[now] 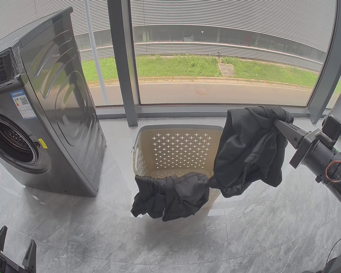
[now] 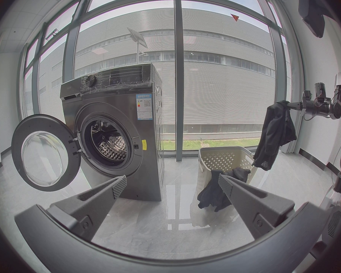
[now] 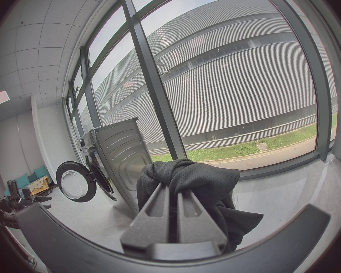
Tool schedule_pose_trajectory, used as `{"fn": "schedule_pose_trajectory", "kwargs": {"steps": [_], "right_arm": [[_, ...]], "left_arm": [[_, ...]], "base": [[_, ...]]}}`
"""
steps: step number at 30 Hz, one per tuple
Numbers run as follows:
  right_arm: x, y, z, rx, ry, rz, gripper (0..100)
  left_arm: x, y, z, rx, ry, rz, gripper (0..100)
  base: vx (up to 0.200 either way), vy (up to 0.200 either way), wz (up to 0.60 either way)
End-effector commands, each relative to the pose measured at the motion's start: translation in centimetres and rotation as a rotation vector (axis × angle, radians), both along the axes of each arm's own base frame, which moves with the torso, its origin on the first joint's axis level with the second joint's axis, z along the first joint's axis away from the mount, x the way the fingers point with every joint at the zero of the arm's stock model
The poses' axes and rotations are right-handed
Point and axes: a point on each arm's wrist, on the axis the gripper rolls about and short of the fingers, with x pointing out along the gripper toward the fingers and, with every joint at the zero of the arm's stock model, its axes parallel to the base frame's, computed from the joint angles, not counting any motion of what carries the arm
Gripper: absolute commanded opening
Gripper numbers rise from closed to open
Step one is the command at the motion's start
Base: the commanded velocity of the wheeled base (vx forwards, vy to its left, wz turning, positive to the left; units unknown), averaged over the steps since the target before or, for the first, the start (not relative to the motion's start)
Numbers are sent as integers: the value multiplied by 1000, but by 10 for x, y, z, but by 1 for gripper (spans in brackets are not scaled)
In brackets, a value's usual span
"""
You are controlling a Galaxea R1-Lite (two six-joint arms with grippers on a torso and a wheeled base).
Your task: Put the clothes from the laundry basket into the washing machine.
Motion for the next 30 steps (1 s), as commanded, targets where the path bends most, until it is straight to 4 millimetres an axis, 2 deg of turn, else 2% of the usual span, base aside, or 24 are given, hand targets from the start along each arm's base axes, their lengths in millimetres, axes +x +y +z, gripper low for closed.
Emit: {"fn": "schedule_pose_trajectory", "kwargs": {"steps": [1, 6, 30], "right_arm": [[-2, -5, -4, -7, 11, -9, 0], [-3, -5, -9, -18, 28, -9, 0], [-2, -2, -10, -41, 13, 1, 0]], "left_arm": [[0, 0, -5, -6, 0, -3, 100], [0, 0, -5, -6, 0, -3, 100], [0, 0, -5, -8, 1, -3, 100]], "base": [[0, 200, 0], [0, 200, 0], [0, 200, 0]]}}
